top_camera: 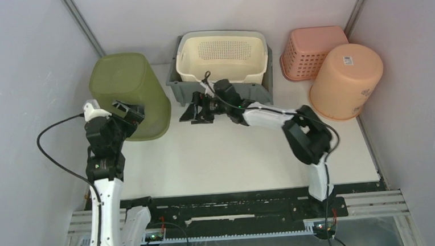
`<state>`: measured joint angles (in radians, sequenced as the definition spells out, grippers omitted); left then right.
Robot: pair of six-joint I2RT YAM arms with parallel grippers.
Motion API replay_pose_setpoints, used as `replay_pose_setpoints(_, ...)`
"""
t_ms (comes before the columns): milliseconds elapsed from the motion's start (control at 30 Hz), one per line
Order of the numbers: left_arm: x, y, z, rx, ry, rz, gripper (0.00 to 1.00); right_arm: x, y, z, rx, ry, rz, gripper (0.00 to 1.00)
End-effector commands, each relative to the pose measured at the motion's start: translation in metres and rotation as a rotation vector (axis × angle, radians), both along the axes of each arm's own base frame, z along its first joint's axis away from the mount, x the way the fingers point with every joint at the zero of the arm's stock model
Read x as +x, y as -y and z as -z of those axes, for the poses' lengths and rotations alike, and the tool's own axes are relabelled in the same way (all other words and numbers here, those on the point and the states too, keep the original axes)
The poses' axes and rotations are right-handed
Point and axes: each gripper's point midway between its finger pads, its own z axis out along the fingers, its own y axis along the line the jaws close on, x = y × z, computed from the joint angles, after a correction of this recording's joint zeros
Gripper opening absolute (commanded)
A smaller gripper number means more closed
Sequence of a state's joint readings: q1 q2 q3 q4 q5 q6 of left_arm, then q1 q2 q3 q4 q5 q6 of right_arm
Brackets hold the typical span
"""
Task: Turn the large container upside down
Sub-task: Move the container to the corner of the board.
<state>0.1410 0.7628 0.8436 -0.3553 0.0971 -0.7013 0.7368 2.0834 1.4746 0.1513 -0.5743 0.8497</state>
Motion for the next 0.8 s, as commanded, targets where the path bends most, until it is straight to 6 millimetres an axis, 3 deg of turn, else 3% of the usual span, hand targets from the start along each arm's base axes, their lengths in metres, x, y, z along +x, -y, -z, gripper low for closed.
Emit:
replay_pose_setpoints(0, -0.004, -0.008, 0.047, -0.062, -0.092, -0.1, 0.97, -0.035, 0.024, -0.071, 0.114, 0.172, -0.079, 0.86)
replay_pose_setpoints(200, 0.008, -0.023, 0.102, -0.089, -0.194, -0.206, 0.97, -0.066, 0.07, -0.072, 0.097, 0.181, -0.093, 0.87)
replay_pose_setpoints(267, 0.02, -0.03, 0.108, -0.079, -0.211, -0.232, 0.97, -0.067, 0.086, -0.069, 0.085, 0.177, -0.072, 0.87)
replay_pose_setpoints(400, 0.058, -0.047, 0.101, -0.034, -0.248, -0.272, 0.97, -0.061, 0.12, -0.069, 0.078, 0.172, -0.014, 0.87)
replay_pose_setpoints(567, 0.108, -0.064, 0.088, -0.012, -0.256, -0.302, 0.96, -0.038, 0.158, -0.08, -0.018, 0.249, 0.085, 0.87)
replay_pose_setpoints(767, 0.166, -0.068, 0.084, -0.018, -0.254, -0.276, 0.95, 0.015, 0.202, -0.094, -0.16, 0.33, 0.297, 0.87)
